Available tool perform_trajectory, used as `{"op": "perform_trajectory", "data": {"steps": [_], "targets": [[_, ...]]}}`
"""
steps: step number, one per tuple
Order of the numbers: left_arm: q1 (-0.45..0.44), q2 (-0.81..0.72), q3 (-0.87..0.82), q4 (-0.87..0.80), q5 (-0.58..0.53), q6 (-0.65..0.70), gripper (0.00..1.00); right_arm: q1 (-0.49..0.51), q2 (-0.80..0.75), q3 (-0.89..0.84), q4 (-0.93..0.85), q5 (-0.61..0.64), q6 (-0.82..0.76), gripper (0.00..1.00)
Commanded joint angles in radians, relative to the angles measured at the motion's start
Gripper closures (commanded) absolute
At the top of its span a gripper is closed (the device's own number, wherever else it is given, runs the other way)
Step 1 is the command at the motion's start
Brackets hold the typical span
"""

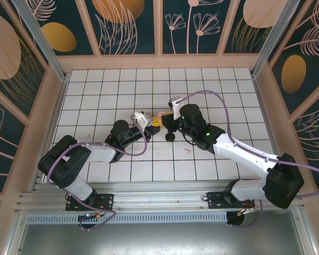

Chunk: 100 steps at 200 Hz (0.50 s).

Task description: Insert wireless bluetooth earbuds into charging case

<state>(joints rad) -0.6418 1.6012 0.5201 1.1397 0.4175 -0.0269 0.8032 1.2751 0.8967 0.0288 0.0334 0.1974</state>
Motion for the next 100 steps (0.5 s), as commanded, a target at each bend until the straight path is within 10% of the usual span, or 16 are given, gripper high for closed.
{"op": "perform_trajectory", "data": {"steps": [1, 100], "targets": [[0.002, -0.033, 0.015, 0.023, 0.004, 0.018, 0.87, 0.011, -0.018, 0.037, -0.042, 0.052, -0.034, 0.82], [0.002, -0.059, 0.019, 0.009, -0.005, 0.029, 0.87, 0.065, 0.055, 0.082, -0.126, 0.105, -0.091, 0.82]]}}
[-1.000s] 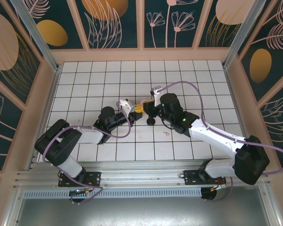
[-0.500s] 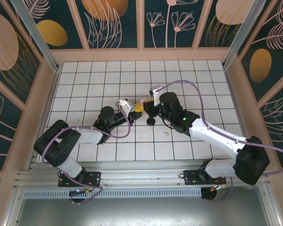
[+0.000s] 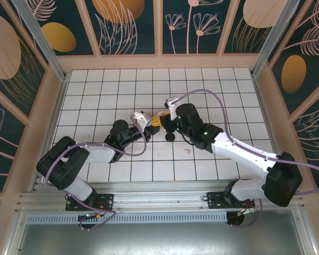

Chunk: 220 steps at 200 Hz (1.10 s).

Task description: Insert wireless bluetooth earbuds into charging case

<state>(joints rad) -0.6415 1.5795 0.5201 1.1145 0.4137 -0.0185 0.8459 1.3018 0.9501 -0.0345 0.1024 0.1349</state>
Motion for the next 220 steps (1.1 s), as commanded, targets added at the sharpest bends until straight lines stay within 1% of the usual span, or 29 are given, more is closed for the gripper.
{"op": "perform_trajectory", "data": {"steps": [1, 59, 98, 120, 185, 220], "targets": [[0.002, -0.038, 0.018, 0.033, -0.001, 0.020, 0.87, 0.022, 0.029, 0.029, -0.063, 0.036, -0.030, 0.82], [0.002, -0.042, 0.018, 0.025, -0.008, 0.027, 0.87, 0.059, 0.066, 0.065, -0.122, 0.094, -0.061, 0.82], [0.001, -0.044, 0.017, 0.016, -0.010, 0.034, 0.87, 0.060, 0.059, 0.077, -0.150, 0.170, -0.073, 0.82], [0.000, -0.044, 0.017, 0.012, -0.010, 0.038, 0.87, 0.059, 0.057, 0.094, -0.157, 0.186, -0.085, 0.82], [0.000, -0.054, 0.017, 0.009, -0.011, 0.041, 0.87, 0.061, 0.068, 0.067, -0.109, 0.089, -0.057, 0.82], [0.001, -0.055, 0.016, 0.017, -0.006, 0.033, 0.87, 0.044, 0.064, 0.052, -0.078, 0.033, -0.024, 0.78]]}}
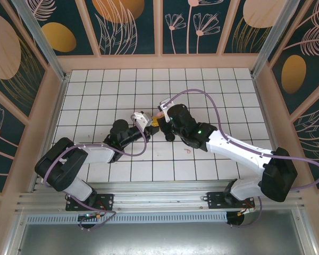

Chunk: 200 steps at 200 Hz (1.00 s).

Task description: Insert wireless bluetooth earbuds into charging case

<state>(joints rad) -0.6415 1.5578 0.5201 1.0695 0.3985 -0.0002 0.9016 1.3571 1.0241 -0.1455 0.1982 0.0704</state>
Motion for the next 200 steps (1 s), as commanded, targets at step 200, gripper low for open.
{"op": "perform_trajectory", "data": {"steps": [200], "targets": [[0.000, -0.002, 0.010, 0.138, 0.025, -0.046, 0.87, -0.154, -0.071, -0.120, 0.175, -0.328, 0.161, 0.62]]}}
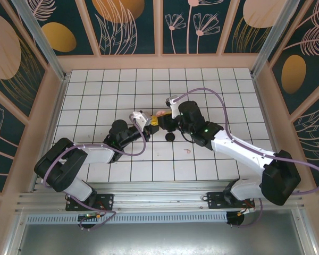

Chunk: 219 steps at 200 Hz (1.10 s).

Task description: Insert wireless bluetooth earbuds into charging case

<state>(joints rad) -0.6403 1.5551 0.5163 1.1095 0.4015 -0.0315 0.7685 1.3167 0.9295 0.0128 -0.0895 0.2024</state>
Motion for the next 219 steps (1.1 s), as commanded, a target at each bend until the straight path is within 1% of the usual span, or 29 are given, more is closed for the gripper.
{"op": "perform_trajectory", "data": {"steps": [1, 17, 44, 72, 164, 200, 219], "targets": [[-0.001, 0.000, 0.013, 0.098, 0.022, -0.015, 0.87, -0.021, -0.031, -0.027, 0.017, -0.042, 0.030, 0.62], [-0.001, 0.000, 0.013, 0.095, 0.022, -0.014, 0.87, -0.033, -0.037, -0.036, 0.035, -0.072, 0.043, 0.61], [-0.002, -0.008, 0.007, 0.086, 0.015, -0.008, 0.87, -0.071, -0.056, -0.065, 0.091, -0.169, 0.078, 0.57], [-0.002, -0.012, 0.004, 0.081, 0.010, 0.000, 0.87, -0.096, -0.068, -0.081, 0.135, -0.240, 0.101, 0.55], [-0.001, -0.018, 0.004, 0.072, 0.002, 0.002, 0.87, -0.142, -0.103, -0.093, 0.196, -0.347, 0.158, 0.54], [-0.002, -0.015, 0.008, 0.067, 0.006, 0.000, 0.87, -0.199, -0.135, -0.123, 0.201, -0.430, 0.202, 0.62], [-0.002, -0.017, 0.007, 0.063, 0.007, 0.002, 0.87, -0.207, -0.140, -0.140, 0.221, -0.479, 0.244, 0.67]]}}
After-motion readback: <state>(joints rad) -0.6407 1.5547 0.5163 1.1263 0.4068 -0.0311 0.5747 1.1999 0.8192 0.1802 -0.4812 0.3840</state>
